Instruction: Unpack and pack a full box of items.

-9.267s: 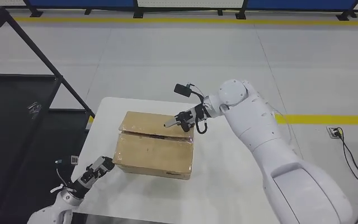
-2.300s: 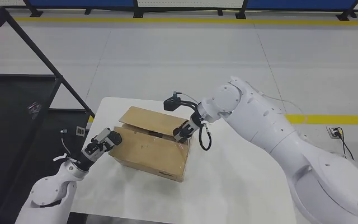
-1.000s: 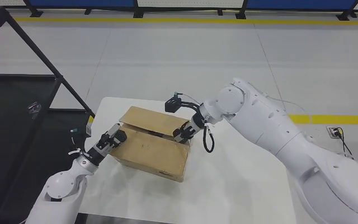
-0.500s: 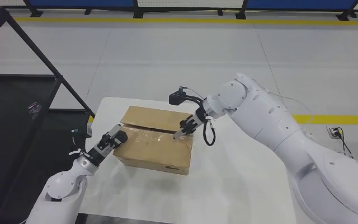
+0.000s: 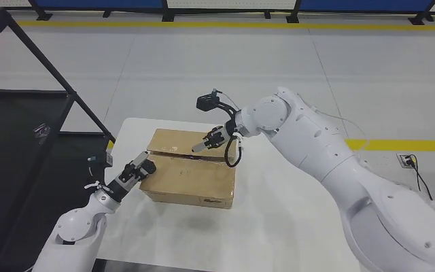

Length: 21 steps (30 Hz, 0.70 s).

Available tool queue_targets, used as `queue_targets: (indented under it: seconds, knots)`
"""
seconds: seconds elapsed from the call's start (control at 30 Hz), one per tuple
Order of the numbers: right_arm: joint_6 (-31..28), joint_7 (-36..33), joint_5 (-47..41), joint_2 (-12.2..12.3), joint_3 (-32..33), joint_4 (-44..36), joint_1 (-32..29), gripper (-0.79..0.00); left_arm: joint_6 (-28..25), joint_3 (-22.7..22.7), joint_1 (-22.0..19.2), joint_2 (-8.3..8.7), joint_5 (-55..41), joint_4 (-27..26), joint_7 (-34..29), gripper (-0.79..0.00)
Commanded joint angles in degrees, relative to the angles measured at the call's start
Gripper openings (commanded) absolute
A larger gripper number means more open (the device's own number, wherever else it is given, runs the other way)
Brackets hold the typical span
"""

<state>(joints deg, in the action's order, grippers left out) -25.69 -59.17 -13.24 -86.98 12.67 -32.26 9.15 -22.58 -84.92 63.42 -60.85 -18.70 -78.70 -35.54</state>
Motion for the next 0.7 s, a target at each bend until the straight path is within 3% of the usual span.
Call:
queue_targets:
  seconds: [0.0,0.13,0.4,0.43,0.5,0.67]
  knots:
    - [-0.03,-0.58,0.4,0.02,-0.11,-0.05,0.01,0.0,-0.19,-0.08,0.25,-0.01,-0.09,-0.23,0.08,0.0]
    - [-0.19,-0.7,1.22,0.02,-0.38,-1.01,-0.7,0.0,-0.63,-0.35,0.89,-0.03,-0.27,-0.88,0.25,0.0]
    - [-1.87,-4.36,11.12,-0.13,-2.05,-5.72,-0.57,-0.006,-1.05,-0.94,1.86,0.0,-0.16,-1.9,0.31,0.0]
    - [-1.88,-4.42,11.77,-0.21,-2.0,-5.74,-0.47,-0.046,-1.17,-1.02,2.07,0.01,-0.17,-2.13,0.34,0.0]
    - [-3.41,-3.7,12.51,-0.33,-1.49,-5.75,-0.14,-0.203,-1.42,-1.24,2.53,0.03,-0.05,-2.47,0.37,0.0]
    - [-4.27,-5.52,13.57,-0.67,-0.69,-4.84,0.58,-0.231,-1.99,-1.86,3.55,0.07,-0.21,-3.15,0.41,0.0]
